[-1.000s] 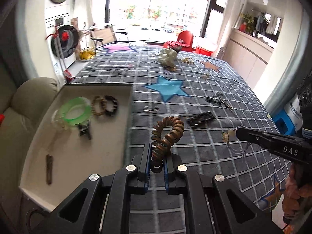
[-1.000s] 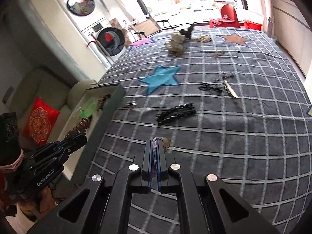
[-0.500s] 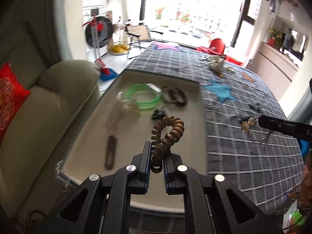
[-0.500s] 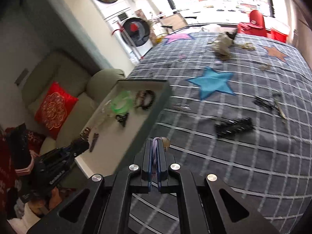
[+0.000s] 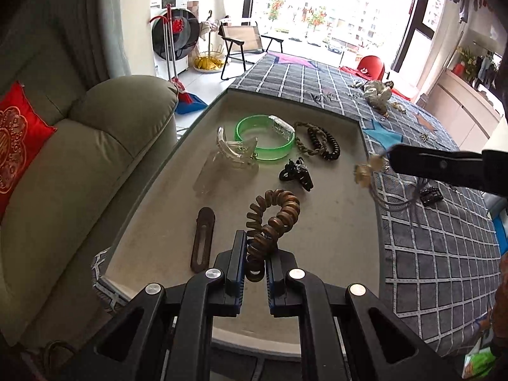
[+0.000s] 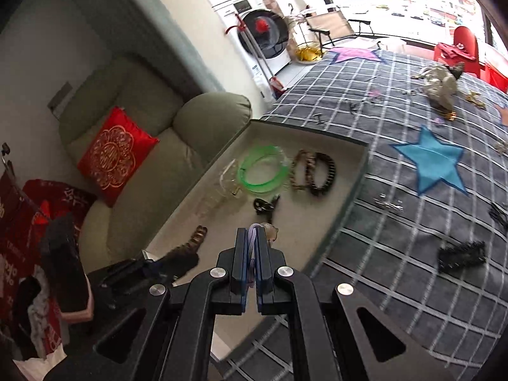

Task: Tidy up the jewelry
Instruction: 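Lift and carry the brown coil and lavender hair tie over the beige tray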

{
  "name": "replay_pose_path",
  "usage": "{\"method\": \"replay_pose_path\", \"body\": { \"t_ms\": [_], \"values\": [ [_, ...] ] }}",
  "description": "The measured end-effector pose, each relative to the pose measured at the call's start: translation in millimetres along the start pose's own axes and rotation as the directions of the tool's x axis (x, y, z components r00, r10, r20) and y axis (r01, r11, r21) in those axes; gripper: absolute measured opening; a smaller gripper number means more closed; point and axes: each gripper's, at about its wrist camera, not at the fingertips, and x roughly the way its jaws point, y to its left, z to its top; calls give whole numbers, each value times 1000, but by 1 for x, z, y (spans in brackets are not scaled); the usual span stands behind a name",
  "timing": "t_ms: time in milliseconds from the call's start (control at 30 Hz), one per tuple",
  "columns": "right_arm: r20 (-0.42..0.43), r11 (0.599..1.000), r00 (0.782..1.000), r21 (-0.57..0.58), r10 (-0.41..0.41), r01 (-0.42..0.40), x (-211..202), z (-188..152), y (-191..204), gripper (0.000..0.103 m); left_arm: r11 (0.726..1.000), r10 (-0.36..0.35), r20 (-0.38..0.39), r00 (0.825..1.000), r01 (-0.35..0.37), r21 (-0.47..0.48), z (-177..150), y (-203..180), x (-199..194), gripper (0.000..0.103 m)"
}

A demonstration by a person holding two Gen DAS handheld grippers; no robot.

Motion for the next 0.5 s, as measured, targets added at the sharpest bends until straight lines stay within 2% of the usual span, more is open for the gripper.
{"method": "replay_pose_path", "body": {
  "t_ms": [200, 500],
  "values": [
    [-32, 1000, 999, -26, -4, 3, 19, 7, 4, 4, 1000, 21, -24, 999, -21, 7, 2, -2, 11, 13],
    [-104, 1000, 994, -6, -14, 14, 47, 8, -8, 4, 999, 38, -59, 998, -38, 3, 3, -2, 28, 13]
  ]
}}
